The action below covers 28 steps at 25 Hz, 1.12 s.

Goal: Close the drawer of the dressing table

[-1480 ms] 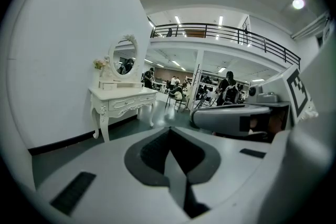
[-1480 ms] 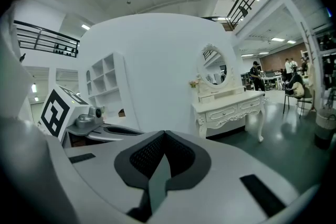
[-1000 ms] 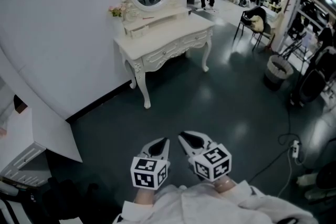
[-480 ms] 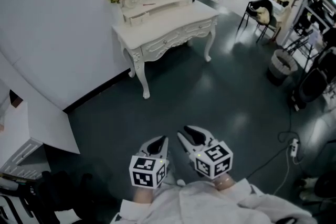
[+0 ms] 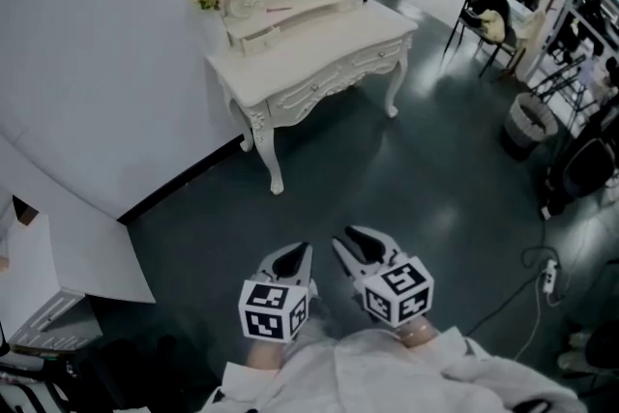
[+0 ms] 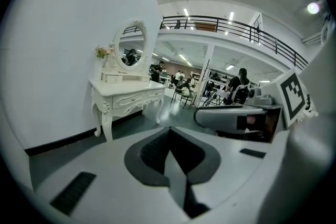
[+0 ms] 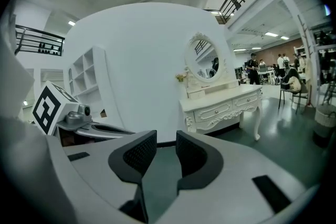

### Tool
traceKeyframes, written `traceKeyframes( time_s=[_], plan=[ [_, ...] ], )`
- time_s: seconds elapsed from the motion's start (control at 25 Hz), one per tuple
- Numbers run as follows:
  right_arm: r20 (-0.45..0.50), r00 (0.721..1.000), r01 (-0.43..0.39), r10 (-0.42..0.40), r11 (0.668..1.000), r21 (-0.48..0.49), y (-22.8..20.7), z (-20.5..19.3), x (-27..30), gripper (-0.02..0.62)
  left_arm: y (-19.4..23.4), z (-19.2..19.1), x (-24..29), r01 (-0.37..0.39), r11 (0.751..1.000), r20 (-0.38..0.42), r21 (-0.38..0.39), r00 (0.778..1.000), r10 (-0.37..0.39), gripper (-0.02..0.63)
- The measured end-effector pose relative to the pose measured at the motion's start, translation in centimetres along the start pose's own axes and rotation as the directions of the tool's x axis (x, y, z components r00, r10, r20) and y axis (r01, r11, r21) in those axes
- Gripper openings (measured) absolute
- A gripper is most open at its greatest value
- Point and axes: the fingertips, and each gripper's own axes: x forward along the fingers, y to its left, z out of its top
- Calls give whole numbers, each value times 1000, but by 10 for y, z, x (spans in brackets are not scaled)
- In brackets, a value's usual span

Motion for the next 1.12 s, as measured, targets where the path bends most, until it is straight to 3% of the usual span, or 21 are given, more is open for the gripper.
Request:
traceKeyframes(
  time_s=[0.48, 0.72, 1.12],
  plan=[
    [30, 999, 21, -20, 999, -30, -27, 66, 114, 92, 102, 84, 51, 19, 999, 66, 33, 998, -21, 6],
    [43, 998, 36, -35, 999, -16, -38, 78, 150, 92, 131, 94, 69, 28, 998, 48, 53, 998, -31, 6],
    [13, 998, 62, -62, 998, -4, -48, 83, 168, 92, 148, 97, 90, 56, 998, 38, 6, 998, -56, 6]
  ],
)
